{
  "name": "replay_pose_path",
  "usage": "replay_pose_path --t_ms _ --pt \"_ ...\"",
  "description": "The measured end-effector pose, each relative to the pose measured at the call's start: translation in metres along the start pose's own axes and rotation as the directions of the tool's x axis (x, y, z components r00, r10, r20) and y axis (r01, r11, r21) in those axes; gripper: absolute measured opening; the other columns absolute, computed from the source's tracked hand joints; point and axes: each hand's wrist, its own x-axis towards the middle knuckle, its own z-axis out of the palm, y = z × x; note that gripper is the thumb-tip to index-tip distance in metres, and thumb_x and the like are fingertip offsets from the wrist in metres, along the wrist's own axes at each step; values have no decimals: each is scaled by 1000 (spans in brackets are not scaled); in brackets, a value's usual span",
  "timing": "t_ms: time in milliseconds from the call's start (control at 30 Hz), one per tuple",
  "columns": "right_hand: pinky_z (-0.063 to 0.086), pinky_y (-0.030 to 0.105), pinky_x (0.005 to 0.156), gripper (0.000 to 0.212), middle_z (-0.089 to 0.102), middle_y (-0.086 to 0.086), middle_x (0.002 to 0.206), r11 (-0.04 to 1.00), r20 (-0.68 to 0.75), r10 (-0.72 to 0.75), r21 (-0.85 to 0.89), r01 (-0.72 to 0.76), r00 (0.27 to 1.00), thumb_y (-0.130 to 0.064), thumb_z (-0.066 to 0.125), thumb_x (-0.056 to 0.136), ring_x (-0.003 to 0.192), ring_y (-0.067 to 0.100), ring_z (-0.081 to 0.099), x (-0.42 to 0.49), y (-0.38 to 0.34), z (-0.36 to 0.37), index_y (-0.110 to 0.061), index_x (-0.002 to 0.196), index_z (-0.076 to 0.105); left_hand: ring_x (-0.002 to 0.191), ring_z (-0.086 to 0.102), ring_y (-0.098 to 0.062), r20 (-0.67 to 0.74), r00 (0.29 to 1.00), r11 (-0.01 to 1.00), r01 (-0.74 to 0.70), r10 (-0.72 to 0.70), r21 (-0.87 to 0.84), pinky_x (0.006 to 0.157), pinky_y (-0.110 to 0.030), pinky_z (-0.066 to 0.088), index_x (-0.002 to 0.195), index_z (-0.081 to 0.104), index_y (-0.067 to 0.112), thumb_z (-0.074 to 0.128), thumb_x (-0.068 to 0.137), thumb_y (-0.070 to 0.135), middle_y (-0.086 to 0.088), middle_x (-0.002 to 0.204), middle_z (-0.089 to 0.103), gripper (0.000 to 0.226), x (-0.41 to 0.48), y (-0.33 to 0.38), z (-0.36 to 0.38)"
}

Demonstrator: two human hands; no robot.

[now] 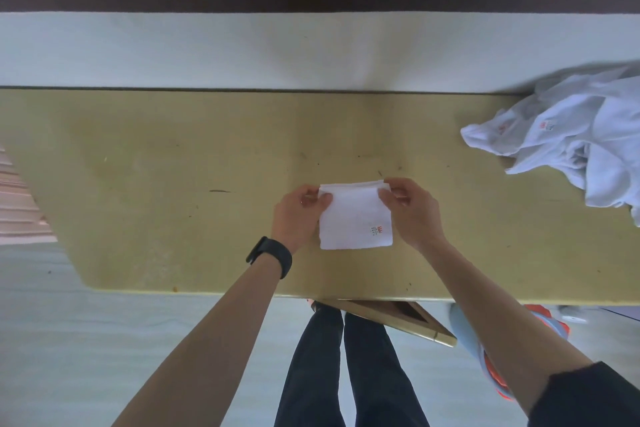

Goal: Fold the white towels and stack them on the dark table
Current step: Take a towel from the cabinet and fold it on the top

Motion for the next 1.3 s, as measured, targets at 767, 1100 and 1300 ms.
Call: replay_pose_path --t_ms 767,1100,1300 --pt "43 18 69 10 68 -15 80 987 -90 -30 -160 15 995 -32 64 91 83 9 63 14 -8 9 -25 97 69 79 61 -14 -152 974 886 -82 168 457 65 -29 49 108 51 37 51 94 46 11 88 62 17 3 10 12" --pt "44 22 77 20 64 -14 96 981 -41 -45 -191 36 998 -34 64 89 94 10 61 15 -9 6 -33 109 63 84 61 -20 -147 978 868 -59 151 493 71 -32 49 115 52 33 54 92 40 9 104 56 24 2 15 12" --pt "37 31 95 31 52 -4 136 812 -133 -409 -505 294 903 -28 52 96 124 21 44 -32 17 27 -22 126 58 129 44 -31 -43 803 548 -365 595 753 99 -45 40 140 44 18 58 87 34 -7 146 44 57 -12 -19 28"
